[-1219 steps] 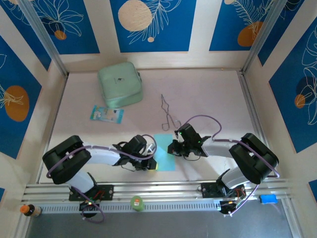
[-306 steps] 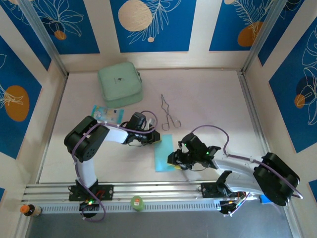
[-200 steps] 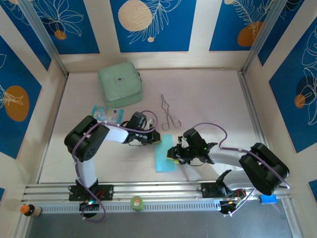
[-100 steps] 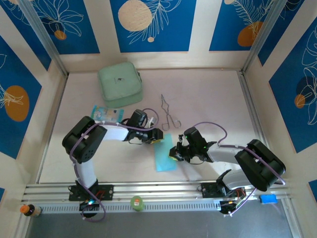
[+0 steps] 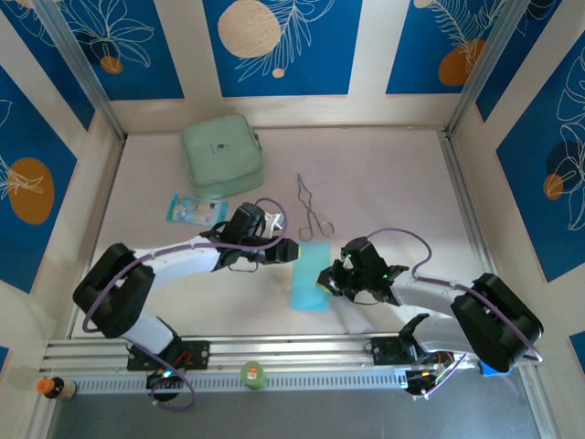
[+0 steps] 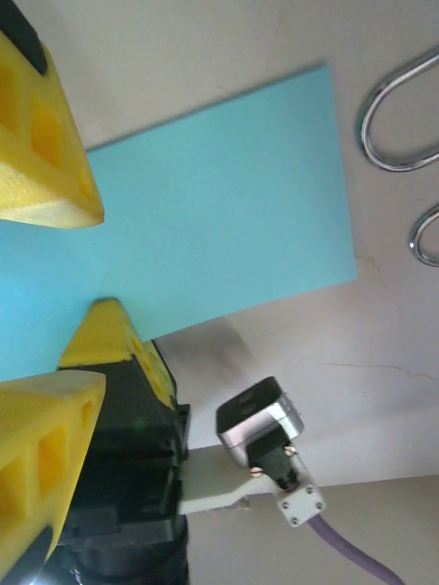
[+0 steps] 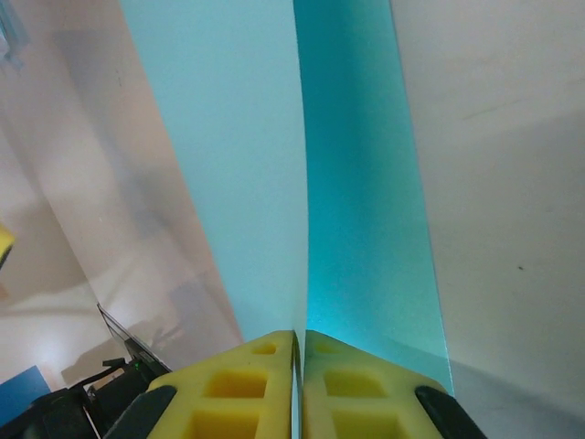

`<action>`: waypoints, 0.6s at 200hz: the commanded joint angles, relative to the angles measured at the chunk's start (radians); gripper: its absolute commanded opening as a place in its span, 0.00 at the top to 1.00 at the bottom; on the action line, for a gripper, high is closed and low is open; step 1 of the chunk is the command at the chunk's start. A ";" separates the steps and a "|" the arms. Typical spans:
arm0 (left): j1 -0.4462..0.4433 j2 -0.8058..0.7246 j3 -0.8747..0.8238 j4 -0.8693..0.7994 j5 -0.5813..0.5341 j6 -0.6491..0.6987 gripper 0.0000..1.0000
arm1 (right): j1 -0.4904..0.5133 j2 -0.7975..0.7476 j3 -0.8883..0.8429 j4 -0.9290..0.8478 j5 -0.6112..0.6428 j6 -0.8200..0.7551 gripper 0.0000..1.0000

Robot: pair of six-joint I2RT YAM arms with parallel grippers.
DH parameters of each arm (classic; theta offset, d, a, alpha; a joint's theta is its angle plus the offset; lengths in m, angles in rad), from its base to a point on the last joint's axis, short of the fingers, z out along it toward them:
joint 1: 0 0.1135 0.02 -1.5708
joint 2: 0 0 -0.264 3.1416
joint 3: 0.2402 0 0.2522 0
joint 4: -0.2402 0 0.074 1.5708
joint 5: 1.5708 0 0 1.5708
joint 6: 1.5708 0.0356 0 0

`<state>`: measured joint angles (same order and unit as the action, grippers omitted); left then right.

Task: Fold a paper plane with a square sheet of paper (pick it up from the middle)
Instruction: Fold the triangle at the bottom-center of the table.

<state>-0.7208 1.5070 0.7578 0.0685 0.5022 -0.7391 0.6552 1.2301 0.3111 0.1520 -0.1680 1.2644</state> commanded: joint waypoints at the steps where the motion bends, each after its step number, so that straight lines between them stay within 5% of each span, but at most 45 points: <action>1: -0.039 -0.064 -0.041 -0.024 -0.085 0.063 0.57 | 0.003 -0.003 0.004 -0.025 -0.025 0.020 0.88; 40: -0.141 -0.112 -0.061 -0.026 -0.169 0.166 0.59 | -0.013 0.058 0.042 -0.006 -0.118 -0.072 0.78; 120: -0.314 -0.222 -0.177 0.075 -0.346 0.307 0.60 | -0.118 0.082 0.051 -0.017 -0.216 -0.218 0.78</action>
<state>-0.9798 1.3319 0.6167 0.0860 0.2428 -0.5270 0.5648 1.2949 0.3401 0.1432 -0.3141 1.1152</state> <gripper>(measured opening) 0.404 0.228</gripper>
